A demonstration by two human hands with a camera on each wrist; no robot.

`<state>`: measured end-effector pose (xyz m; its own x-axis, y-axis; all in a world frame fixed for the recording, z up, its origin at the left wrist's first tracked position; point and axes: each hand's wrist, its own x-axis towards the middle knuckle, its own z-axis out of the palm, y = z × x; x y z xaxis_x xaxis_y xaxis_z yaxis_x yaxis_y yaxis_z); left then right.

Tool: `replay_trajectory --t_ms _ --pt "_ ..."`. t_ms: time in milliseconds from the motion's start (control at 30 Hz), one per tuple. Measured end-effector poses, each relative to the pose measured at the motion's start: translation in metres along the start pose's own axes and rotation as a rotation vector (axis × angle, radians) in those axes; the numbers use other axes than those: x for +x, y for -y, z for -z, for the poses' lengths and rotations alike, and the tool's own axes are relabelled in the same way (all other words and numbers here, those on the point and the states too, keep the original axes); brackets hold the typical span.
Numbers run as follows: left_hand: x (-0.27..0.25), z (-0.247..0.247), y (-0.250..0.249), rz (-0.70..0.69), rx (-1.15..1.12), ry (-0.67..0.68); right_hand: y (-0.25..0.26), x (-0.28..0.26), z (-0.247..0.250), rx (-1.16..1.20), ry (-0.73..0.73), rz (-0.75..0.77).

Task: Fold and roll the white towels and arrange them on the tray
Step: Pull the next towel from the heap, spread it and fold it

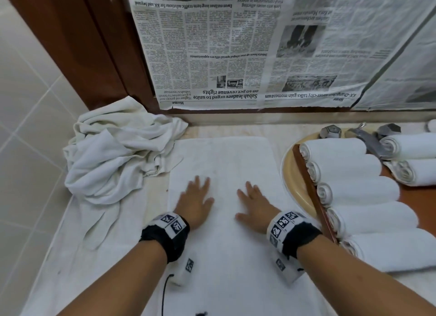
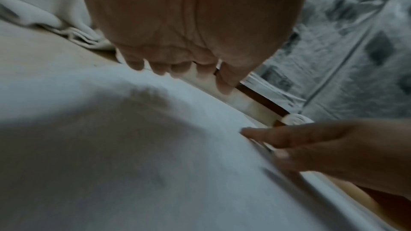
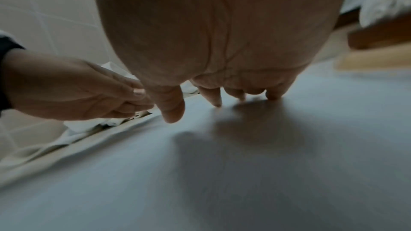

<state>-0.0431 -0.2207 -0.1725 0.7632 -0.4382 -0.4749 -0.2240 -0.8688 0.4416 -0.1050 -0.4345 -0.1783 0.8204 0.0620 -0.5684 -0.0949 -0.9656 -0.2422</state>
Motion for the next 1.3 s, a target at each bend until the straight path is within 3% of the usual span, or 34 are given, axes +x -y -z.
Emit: replay_trajectory --t_ms 100,233,333,433,500,567,700,800,867,967,1133,1233,1300 --pt "-0.011 -0.012 0.008 -0.088 0.073 0.197 -0.015 -0.006 -0.016 -0.033 -0.035 -0.067" --pt "-0.009 -0.003 0.039 0.167 0.029 0.017 -0.043 -0.020 -0.012 -0.008 -0.062 -0.297" --pt "-0.018 -0.010 0.015 0.089 0.030 -0.051 -0.015 -0.034 -0.015 -0.020 -0.080 -0.186" --pt "-0.034 -0.025 -0.018 -0.096 -0.043 0.099 0.016 -0.041 -0.035 0.005 -0.028 0.007" --pt "-0.040 -0.027 -0.015 -0.108 -0.095 0.172 0.009 -0.044 -0.046 -0.007 -0.017 -0.008" --pt "-0.043 -0.020 0.006 -0.054 -0.125 0.121 -0.013 -0.049 -0.051 0.019 -0.066 -0.114" --pt "-0.052 -0.012 0.032 0.070 0.041 0.019 -0.033 -0.064 -0.049 0.097 -0.123 -0.297" --pt "-0.069 -0.032 -0.002 -0.069 -0.051 0.009 0.005 -0.070 -0.054 0.131 -0.157 -0.183" --pt "-0.078 -0.050 -0.019 -0.147 -0.113 0.076 0.029 -0.075 -0.067 0.185 -0.117 -0.090" --pt "-0.078 -0.057 -0.004 -0.074 -0.166 0.153 0.020 -0.083 -0.082 0.155 -0.082 -0.099" --pt "-0.089 -0.035 0.035 0.134 -0.262 -0.066 -0.028 -0.103 -0.073 0.058 -0.071 -0.241" --pt "-0.108 -0.045 -0.004 0.030 -0.237 -0.158 -0.012 -0.113 -0.072 0.070 -0.143 -0.165" --pt "-0.123 -0.066 -0.035 -0.077 -0.255 -0.098 0.007 -0.121 -0.083 0.123 -0.139 -0.044"
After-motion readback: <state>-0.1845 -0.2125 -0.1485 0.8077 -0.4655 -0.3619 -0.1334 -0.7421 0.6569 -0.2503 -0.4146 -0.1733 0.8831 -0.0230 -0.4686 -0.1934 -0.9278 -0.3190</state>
